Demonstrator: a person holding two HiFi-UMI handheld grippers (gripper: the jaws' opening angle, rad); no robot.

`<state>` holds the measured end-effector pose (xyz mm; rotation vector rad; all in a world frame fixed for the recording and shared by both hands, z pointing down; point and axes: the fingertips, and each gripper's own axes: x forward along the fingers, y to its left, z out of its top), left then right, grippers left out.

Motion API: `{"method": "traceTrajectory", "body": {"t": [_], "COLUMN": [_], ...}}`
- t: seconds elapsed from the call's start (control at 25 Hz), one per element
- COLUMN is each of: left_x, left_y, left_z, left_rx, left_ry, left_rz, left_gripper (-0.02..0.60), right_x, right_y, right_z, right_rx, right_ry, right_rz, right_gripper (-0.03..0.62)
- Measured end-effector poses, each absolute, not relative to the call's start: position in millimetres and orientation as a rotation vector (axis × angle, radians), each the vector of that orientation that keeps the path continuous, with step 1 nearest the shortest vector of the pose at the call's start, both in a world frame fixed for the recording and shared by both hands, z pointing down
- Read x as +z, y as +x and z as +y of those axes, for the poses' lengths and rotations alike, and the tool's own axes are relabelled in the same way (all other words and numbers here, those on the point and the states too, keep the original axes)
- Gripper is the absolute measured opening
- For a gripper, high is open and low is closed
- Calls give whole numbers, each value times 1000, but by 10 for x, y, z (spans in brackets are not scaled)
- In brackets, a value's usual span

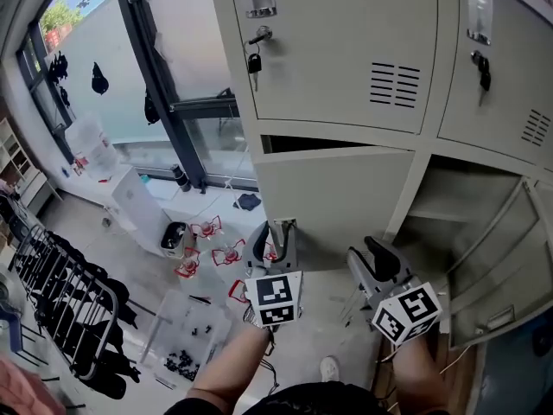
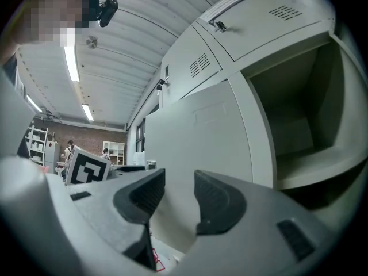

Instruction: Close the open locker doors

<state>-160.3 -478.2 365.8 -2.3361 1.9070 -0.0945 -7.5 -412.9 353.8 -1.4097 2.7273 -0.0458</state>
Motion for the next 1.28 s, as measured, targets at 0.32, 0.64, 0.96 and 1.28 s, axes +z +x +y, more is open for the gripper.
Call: {"method": "traceTrajectory", "body": {"t": [0.32,0.64,0.96,1.28], "left_x": [3653,3679,3721,3713], "left_y": [-1607,-1581,-1543,-1538], "left_z": [-4965,-5114,-5223,-5276], "left_rx": [-110,-141,-157,-148], "left_ry": [-2297,-2282,-2288,-2285], "left_rz": [1945,1966,1968,1966], "left_gripper": [164,184,198,199], "right_x": [3556,3590,3590,3621], "right_y": [-79,-147,-182,-178], "right_z": [-4271,-4373,-4449,-4508], "right_rx": [-40,-48,-48,-71], "right_ry": [-1378,-1330,-1304,-1303], "right_rz": [2746,2772,2790,2782], "right_gripper": [147,147,147,147]}}
